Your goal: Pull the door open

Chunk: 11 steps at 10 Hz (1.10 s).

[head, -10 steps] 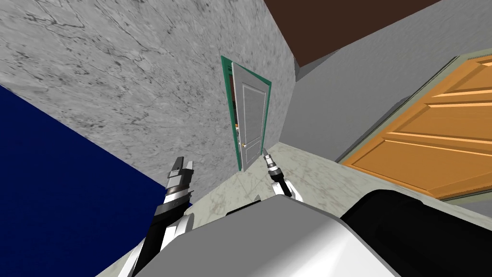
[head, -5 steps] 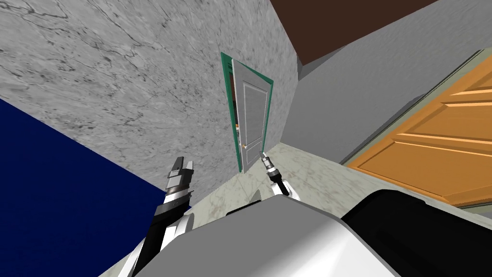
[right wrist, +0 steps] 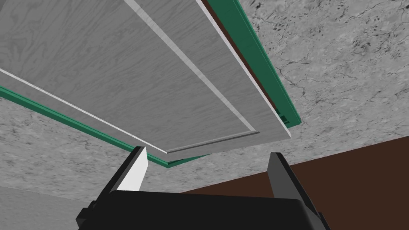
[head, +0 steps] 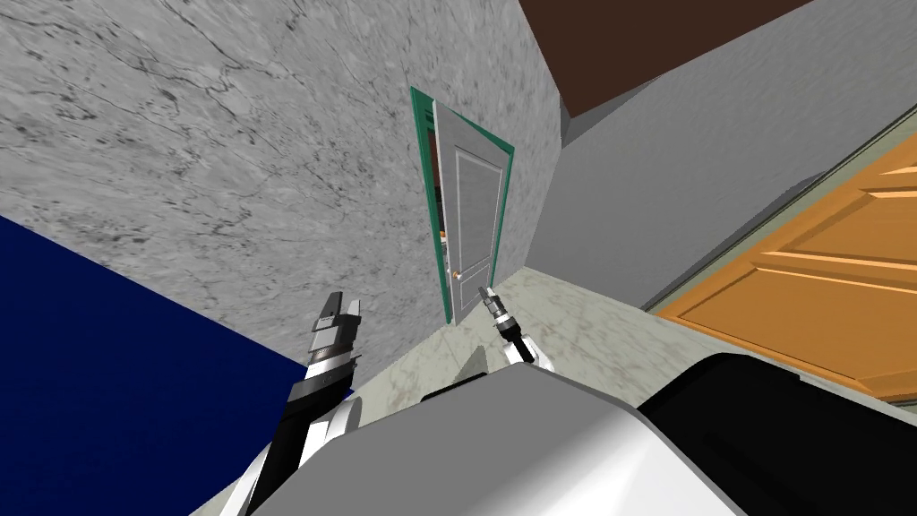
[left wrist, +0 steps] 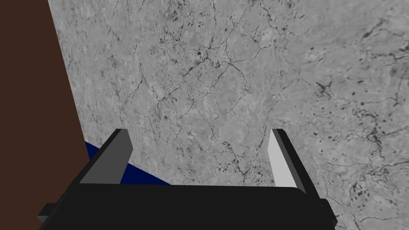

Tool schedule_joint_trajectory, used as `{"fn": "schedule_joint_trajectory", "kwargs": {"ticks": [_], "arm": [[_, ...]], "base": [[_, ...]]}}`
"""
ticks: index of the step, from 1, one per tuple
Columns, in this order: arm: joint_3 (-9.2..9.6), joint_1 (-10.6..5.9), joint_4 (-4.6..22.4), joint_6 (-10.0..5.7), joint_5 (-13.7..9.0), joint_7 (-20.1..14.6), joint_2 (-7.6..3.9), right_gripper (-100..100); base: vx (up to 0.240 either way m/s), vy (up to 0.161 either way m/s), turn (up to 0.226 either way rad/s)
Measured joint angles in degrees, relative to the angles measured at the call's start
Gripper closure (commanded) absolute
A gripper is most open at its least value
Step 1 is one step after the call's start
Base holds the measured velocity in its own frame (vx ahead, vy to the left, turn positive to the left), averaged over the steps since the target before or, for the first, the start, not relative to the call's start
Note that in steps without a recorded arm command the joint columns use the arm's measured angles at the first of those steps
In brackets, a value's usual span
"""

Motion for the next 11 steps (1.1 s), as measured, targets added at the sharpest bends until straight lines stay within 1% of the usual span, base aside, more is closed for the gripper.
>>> {"fn": "schedule_joint_trajectory", "kwargs": {"ticks": [1,3,4,5,6,7,10,11], "arm": [[-0.14,-0.62,1.69,-0.30,0.51,1.25,-0.19,-100],[-0.39,-2.05,5.80,-1.44,1.59,4.18,-0.26,-100],[-0.36,-2.24,7.33,-2.02,2.19,5.69,-0.22,-100],[-0.28,-2.70,8.81,-2.33,2.84,7.23,-0.05,-100],[-0.45,-3.33,10.47,-2.64,3.31,8.46,-0.37,-100],[-0.53,-3.55,11.62,-2.90,3.81,9.55,-0.66,-100],[-0.55,-5.19,16.16,-3.62,5.56,13.67,-0.54,-100],[-0.67,-5.85,18.05,-4.13,6.05,15.04,-0.53,-100]], "base": [[0.110,-0.017,0.021],[0.097,-0.013,0.019],[0.098,-0.009,0.020],[0.104,0.005,0.019],[0.098,-0.002,0.014],[0.089,-0.014,0.018],[0.095,-0.017,0.018],[0.098,-0.012,0.017]]}}
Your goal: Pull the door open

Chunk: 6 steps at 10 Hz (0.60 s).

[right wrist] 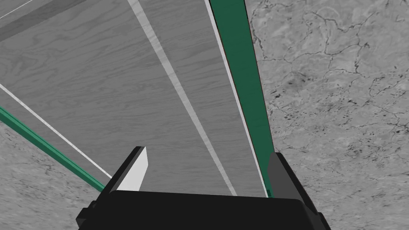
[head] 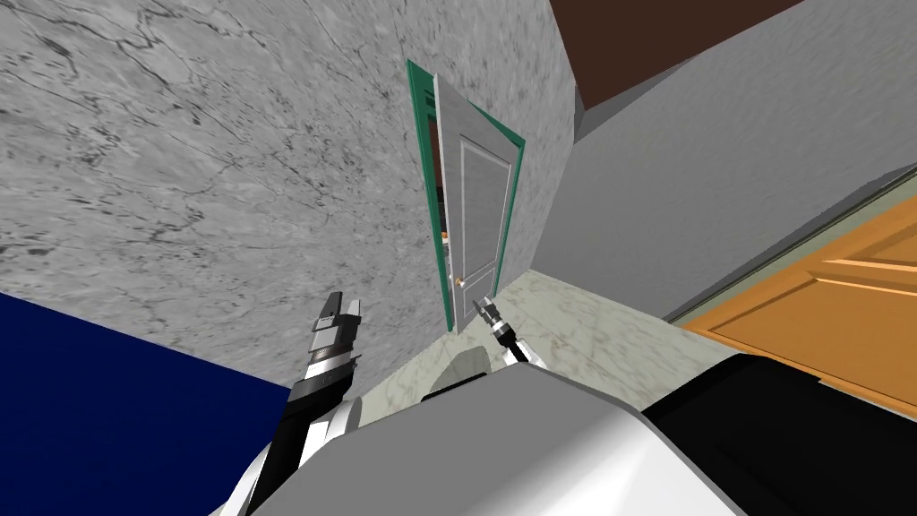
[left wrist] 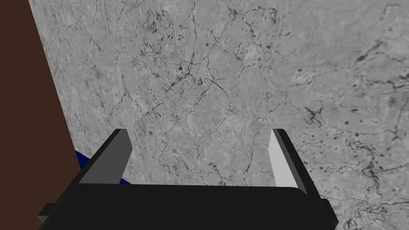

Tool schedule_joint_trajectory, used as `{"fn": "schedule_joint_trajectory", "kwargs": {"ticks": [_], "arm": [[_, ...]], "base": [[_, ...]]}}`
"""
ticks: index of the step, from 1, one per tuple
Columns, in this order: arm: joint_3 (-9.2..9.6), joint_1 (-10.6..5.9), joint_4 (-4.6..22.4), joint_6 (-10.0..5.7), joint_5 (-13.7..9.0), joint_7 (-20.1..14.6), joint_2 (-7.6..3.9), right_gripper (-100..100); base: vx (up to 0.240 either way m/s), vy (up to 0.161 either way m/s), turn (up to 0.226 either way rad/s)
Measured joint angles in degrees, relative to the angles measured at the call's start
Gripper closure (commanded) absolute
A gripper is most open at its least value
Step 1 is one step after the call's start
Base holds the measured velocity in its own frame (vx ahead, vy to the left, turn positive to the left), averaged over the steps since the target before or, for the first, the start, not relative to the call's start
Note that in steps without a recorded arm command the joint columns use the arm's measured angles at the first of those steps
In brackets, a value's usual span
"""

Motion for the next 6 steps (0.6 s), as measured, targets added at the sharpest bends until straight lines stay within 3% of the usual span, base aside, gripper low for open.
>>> {"fn": "schedule_joint_trajectory", "kwargs": {"ticks": [6], "arm": [[-0.35,-2.70,8.75,-2.16,2.93,7.34,-0.15,-100]], "base": [[0.095,-0.010,0.012]]}}
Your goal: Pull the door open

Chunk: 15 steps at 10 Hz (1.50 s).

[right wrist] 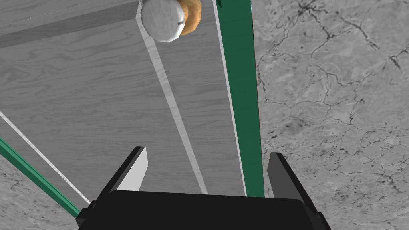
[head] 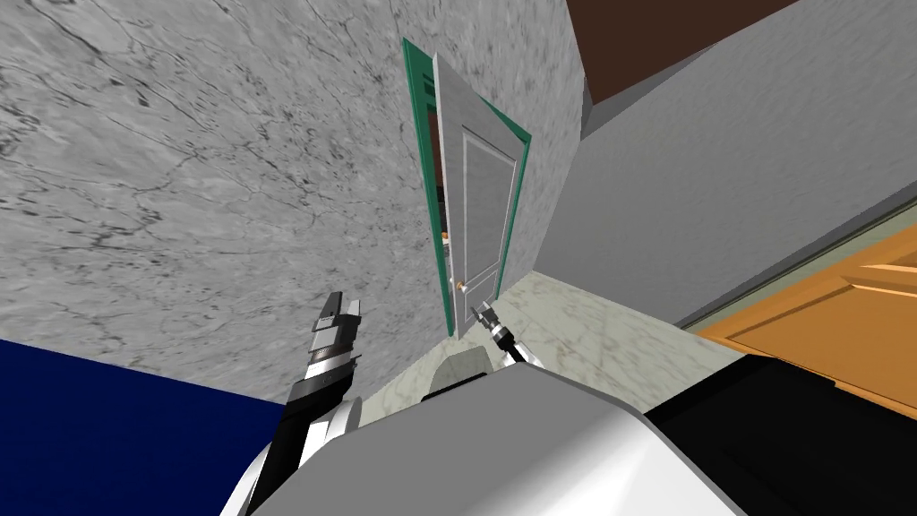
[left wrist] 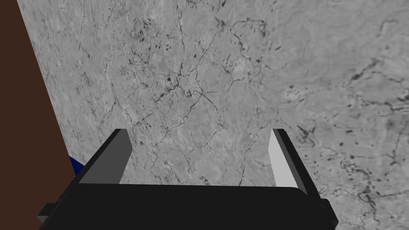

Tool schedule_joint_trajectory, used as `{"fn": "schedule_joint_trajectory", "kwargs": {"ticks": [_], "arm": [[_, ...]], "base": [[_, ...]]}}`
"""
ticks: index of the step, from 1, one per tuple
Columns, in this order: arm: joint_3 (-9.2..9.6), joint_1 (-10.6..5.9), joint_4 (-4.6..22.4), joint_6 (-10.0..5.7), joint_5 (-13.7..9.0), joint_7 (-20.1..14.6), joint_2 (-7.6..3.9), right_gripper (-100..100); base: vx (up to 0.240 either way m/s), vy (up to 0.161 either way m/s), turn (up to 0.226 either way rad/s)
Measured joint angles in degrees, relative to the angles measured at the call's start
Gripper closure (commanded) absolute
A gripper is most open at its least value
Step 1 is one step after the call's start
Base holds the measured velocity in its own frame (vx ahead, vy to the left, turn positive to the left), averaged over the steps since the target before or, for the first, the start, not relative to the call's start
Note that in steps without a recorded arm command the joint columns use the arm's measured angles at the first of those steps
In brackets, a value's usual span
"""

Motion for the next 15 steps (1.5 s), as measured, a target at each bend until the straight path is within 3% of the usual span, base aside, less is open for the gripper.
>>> {"fn": "schedule_joint_trajectory", "kwargs": {"ticks": [11,13,15], "arm": [[-0.64,-4.82,14.19,-3.37,4.54,11.41,-0.24,-100],[-0.66,-5.15,15.83,-3.85,5.19,13.06,-0.13,-100],[-0.61,-5.27,16.03,-3.89,4.87,13.32,-0.22,-100]], "base": [[0.126,-0.008,-0.001],[0.136,0.003,-0.010],[-0.117,-0.018,0.083]]}}
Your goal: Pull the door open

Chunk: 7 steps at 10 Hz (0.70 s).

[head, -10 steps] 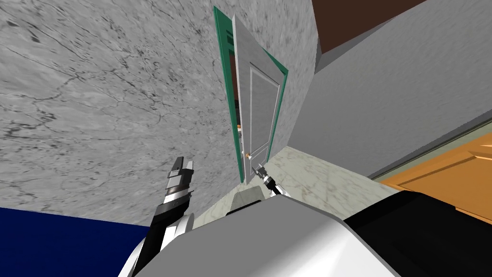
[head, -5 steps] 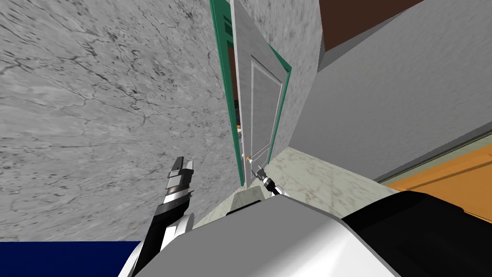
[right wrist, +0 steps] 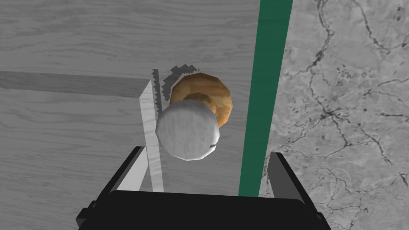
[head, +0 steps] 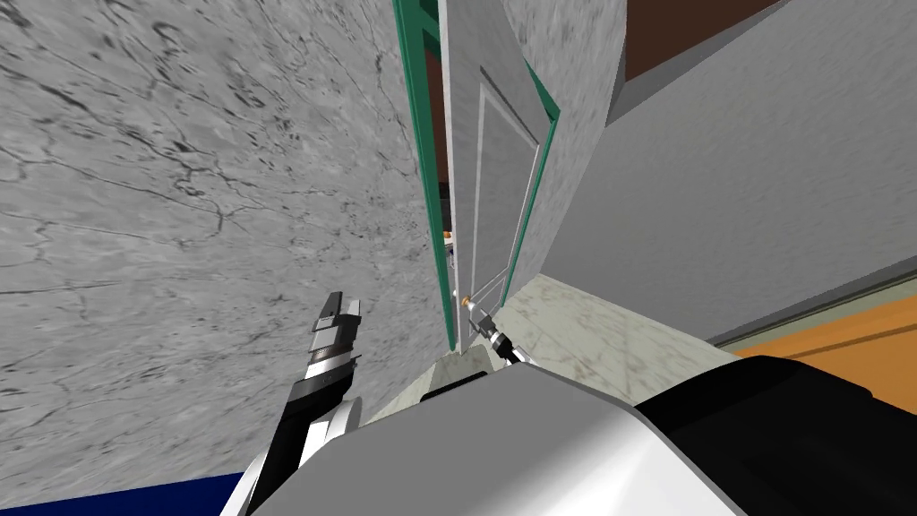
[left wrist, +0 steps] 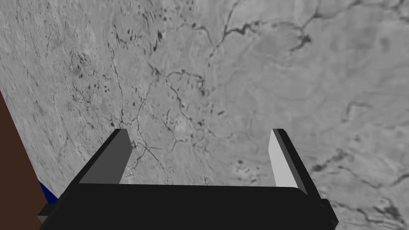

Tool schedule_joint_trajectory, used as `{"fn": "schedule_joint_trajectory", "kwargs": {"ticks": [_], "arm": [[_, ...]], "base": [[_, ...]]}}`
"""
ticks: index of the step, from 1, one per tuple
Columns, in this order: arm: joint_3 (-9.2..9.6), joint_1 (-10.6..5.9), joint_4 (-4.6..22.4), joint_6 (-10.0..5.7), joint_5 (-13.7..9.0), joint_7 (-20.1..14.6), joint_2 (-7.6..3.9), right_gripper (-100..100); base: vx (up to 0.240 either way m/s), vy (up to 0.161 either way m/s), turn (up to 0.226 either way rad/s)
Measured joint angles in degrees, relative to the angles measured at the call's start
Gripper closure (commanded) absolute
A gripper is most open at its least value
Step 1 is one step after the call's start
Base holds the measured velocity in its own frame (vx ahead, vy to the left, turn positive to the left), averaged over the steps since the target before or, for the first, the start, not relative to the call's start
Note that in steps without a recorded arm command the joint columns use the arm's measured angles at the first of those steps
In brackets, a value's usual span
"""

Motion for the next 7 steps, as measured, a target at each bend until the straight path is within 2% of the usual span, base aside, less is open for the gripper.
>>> {"fn": "schedule_joint_trajectory", "kwargs": {"ticks": [4,7], "arm": [[0.50,-0.66,1.15,0.17,-2.76,1.04,-0.88,-100],[1.02,-1.60,3.17,-0.04,-6.33,2.68,-1.89,-100]], "base": [[-0.166,-0.006,0.134],[-0.043,0.011,0.118]]}}
